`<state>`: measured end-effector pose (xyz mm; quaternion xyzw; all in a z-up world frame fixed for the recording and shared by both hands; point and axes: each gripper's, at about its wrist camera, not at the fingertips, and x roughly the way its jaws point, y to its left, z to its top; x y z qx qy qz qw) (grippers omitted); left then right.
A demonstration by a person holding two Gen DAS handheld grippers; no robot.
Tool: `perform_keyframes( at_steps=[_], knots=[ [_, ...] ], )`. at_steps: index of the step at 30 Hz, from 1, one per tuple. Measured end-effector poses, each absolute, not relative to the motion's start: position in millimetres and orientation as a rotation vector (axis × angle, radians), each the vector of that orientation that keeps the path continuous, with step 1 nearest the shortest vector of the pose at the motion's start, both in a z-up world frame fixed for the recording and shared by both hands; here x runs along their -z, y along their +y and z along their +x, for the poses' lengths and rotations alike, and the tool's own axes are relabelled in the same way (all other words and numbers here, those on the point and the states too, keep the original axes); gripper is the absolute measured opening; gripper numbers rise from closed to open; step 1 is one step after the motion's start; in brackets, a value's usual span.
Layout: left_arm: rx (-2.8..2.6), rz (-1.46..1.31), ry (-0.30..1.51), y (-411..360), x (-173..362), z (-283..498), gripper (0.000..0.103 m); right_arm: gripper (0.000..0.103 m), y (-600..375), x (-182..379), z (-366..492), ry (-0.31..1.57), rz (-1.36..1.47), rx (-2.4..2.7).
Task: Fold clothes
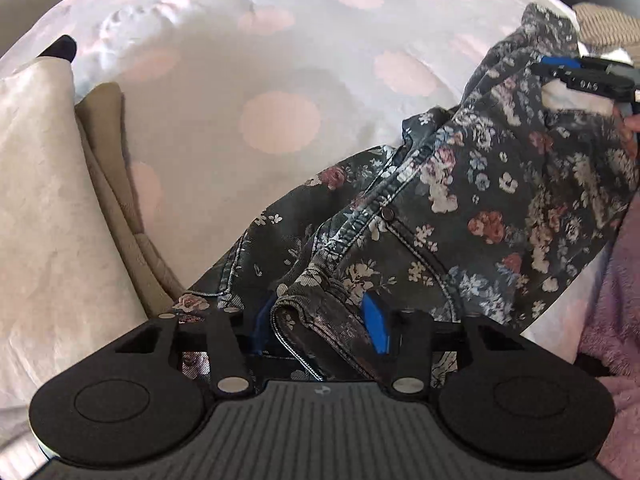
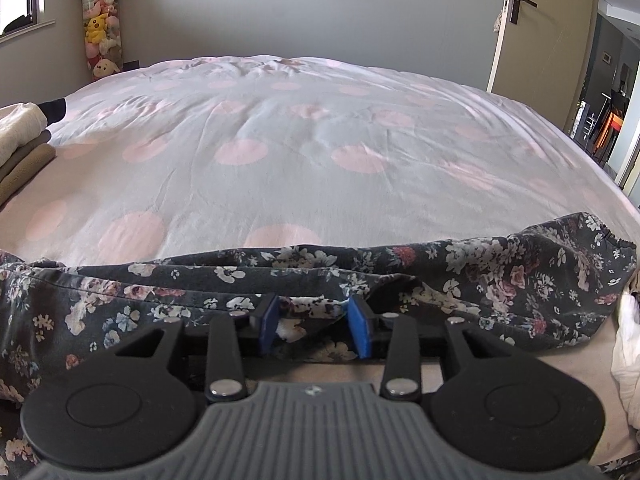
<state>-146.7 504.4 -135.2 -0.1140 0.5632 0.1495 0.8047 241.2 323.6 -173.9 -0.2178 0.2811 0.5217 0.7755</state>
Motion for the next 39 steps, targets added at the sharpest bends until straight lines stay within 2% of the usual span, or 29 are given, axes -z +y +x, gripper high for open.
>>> perform_keyframes(
  at_steps=[1,4,9,15,23,32,36,39],
  knots=[
    [-0.337,-0.239,1.190,501,131,-149,0.022,0.042,324,175,242,0.611,-0.470,-1.127],
    [-0.385,-0.214,1.135,492,113,-153,0.009,0.042,326,176,245,0.618,-0.463,-1.112],
    [-0.468,-0.166,0.989,484,65,-158,0.008,0.043,319,170,249,0.611,-0.437,-1.085],
    [-0.682,-0.137,0.804,516,0,-163,0.007,0.047,303,152,273,0.637,-0.350,-1.033],
    [-0.820,-0.143,0.745,574,-17,-147,0.007,0.047,275,122,376,0.679,-0.336,-0.919],
    [-0.829,-0.123,0.807,586,-8,-137,0.007,0.047,275,99,488,0.522,-0.817,-0.949],
    [-0.836,-0.122,0.838,589,-5,-134,0.007,0.048,300,112,511,0.488,-1.092,-0.992],
    [-0.841,-0.120,0.861,592,-2,-132,0.007,0.052,311,131,515,0.446,-1.326,-1.024]
  ],
)
